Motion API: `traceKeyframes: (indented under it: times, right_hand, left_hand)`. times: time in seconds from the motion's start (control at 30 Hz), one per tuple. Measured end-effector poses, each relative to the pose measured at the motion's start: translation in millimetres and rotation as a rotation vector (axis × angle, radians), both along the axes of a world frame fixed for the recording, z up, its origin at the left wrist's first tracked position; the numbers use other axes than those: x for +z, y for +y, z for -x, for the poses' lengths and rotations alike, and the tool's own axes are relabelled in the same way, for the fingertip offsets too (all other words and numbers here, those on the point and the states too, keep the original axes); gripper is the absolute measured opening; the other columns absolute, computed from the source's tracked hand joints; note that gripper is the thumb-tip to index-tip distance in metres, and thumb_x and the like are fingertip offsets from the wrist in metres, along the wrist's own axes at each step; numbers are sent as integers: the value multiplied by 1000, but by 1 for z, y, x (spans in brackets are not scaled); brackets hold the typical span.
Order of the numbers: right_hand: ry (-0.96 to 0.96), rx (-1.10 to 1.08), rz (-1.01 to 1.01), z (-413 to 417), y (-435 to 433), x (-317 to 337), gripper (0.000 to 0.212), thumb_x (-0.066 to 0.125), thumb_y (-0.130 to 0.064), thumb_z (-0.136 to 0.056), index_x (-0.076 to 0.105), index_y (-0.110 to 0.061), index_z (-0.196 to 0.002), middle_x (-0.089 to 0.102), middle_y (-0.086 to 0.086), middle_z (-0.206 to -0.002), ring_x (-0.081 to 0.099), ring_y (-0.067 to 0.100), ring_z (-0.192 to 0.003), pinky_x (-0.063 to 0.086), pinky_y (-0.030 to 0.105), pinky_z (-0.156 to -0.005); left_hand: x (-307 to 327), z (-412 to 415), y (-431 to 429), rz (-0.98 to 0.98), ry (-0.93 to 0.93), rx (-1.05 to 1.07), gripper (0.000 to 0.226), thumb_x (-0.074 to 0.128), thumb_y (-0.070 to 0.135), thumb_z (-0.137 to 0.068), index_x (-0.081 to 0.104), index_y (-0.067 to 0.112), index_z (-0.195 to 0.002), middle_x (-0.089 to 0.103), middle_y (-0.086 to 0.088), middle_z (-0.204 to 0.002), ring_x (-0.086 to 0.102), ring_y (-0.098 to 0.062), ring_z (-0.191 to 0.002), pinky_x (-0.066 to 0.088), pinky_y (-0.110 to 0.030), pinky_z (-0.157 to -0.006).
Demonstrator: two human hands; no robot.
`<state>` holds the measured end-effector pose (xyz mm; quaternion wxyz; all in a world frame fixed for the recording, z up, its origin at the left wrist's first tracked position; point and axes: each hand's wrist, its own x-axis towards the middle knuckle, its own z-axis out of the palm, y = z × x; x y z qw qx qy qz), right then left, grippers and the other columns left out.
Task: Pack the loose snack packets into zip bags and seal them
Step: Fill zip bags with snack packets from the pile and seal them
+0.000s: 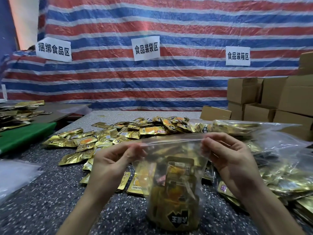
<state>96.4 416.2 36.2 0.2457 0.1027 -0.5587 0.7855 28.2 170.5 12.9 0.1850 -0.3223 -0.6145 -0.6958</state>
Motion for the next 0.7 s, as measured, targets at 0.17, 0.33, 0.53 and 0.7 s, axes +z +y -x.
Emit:
traceKeyframes:
  times: [0.17,0.33,0.53,0.7]
  right_hand:
    - [49,16,51,-2,0,1,20,64,-7,-70,82,-12,-77,75,8,-78,71,14,-72,59,20,-69]
    - [121,-10,64,0,0,-3,27,64,-2,-71,82,-13,-86,75,6,-83,70,13,-78,57,17,-73]
    - [189,-12,43,3,-5,-7,34,67,-5,-74,80,-18,-103,69,4,-85,66,12,-80,56,18,-76]
    - [62,58,-71,6,-9,-9,62,93,-49,-57,77,-14,-106,70,8,-86,68,17,-79,58,28,-74]
  left_hand:
    - [2,-2,1,-13,56,17,21,60,26,-86,81,29,-83,78,-3,-86,74,-21,-80,59,-26,-73]
    - [2,-5,1,-40,86,8,25,57,19,-88,81,29,-86,77,0,-84,72,-16,-80,58,-22,-72]
    - [-2,-2,2,-81,47,14,18,63,24,-87,81,24,-82,76,-4,-77,72,-19,-76,57,-21,-72]
    - [-5,2,5,-83,64,10,23,60,17,-87,81,26,-86,75,-6,-75,71,-22,-72,58,-25,-71]
